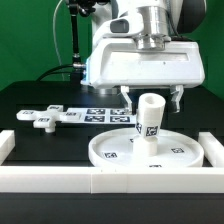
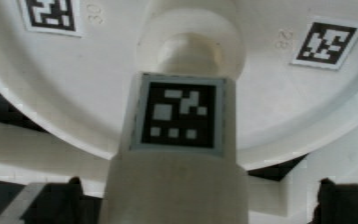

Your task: Assemble round table

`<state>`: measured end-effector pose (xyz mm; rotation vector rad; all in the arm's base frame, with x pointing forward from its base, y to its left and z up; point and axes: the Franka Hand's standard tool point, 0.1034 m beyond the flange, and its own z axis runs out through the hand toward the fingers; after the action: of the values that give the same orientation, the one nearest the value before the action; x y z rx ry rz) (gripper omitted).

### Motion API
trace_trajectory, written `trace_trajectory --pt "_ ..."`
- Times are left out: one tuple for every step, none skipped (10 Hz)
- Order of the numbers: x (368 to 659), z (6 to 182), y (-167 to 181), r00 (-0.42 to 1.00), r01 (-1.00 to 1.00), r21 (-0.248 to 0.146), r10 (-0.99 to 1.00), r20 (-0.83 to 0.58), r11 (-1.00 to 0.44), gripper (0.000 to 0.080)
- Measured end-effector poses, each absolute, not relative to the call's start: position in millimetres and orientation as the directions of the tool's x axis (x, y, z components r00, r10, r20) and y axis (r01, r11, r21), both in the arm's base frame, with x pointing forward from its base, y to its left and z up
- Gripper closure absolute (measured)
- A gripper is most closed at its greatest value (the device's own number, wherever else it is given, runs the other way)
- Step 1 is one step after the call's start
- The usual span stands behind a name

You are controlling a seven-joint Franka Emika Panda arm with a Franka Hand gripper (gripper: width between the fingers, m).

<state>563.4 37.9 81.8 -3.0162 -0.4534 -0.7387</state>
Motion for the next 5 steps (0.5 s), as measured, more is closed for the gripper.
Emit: trace_trajectory --pt "564.3 82.8 34.3 0.848 0.280 0.068 0.280 0.450 -0.958 0.0153" --pt "565.7 87.5 28.5 0.854 0.280 0.067 0.281 0.438 -0.958 0.0150" --pt "568.1 96.3 26.3 0.859 0.281 0.064 0.281 0.428 -0.958 0.0150" --pt "572.2 105.8 28.1 0.858 0.286 0.062 0.285 0.427 -0.956 0.0150" --pt "574.9 110.2 29.1 0.854 0.287 0.065 0.286 0.435 -0.956 0.0150"
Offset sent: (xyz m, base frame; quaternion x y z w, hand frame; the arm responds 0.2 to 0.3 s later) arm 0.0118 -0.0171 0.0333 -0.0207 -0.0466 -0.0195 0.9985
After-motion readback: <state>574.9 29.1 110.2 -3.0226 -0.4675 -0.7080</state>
